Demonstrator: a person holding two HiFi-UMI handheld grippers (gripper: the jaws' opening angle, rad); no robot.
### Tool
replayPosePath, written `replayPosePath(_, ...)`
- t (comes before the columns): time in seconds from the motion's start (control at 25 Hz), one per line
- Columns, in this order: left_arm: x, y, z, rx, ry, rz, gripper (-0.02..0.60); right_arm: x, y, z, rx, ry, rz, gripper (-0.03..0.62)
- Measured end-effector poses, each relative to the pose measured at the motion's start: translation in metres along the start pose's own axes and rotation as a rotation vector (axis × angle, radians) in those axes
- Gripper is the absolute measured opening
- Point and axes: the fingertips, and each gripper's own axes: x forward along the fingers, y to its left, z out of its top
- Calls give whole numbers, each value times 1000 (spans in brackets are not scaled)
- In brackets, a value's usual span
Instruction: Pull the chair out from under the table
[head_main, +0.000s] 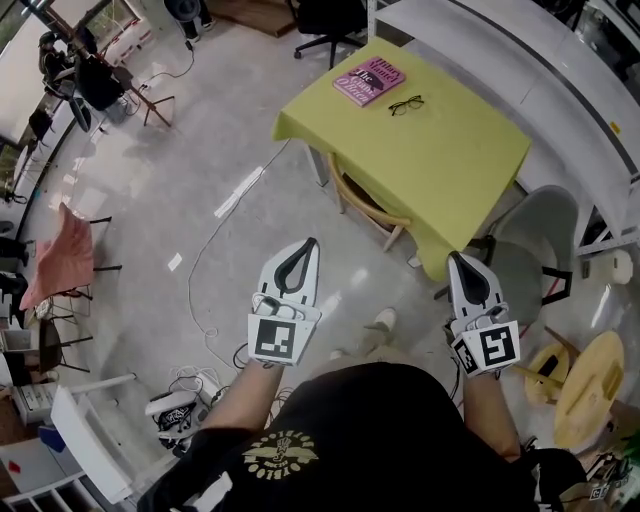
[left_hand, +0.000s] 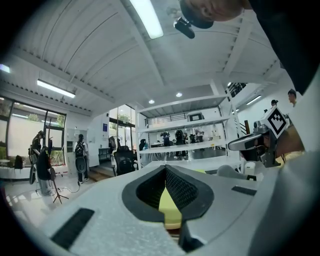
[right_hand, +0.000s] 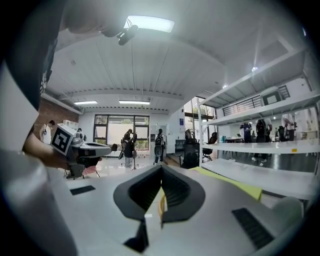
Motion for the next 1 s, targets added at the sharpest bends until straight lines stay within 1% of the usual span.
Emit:
replayPosePath(0.12,17,1,6,-26,-7,23,9,8,-12,2,0,-5,27,11)
replayPosePath(0.28,37,2,14,-19,-13,52,9,22,-39,8,-1,-22,55,11)
replayPosePath(0.44,37,12,16,6,-1,106,9,39,-49,18,-10,-44,106,11)
replayPosePath(0.6,39,14,16,-4,6,152,9,54,-55,19,2,-52,144,11)
replayPosePath(0.8,40,16,12,24,28,159,9,63,-60,17,12,-59,163,11)
replayPosePath(0.92,44,25,11,3,33,160,9,67,-64,17,32,-58,150,11)
replayPosePath(1.0,51,29,11,-10,33,141,9,68,-67,17,26,-55,133,11)
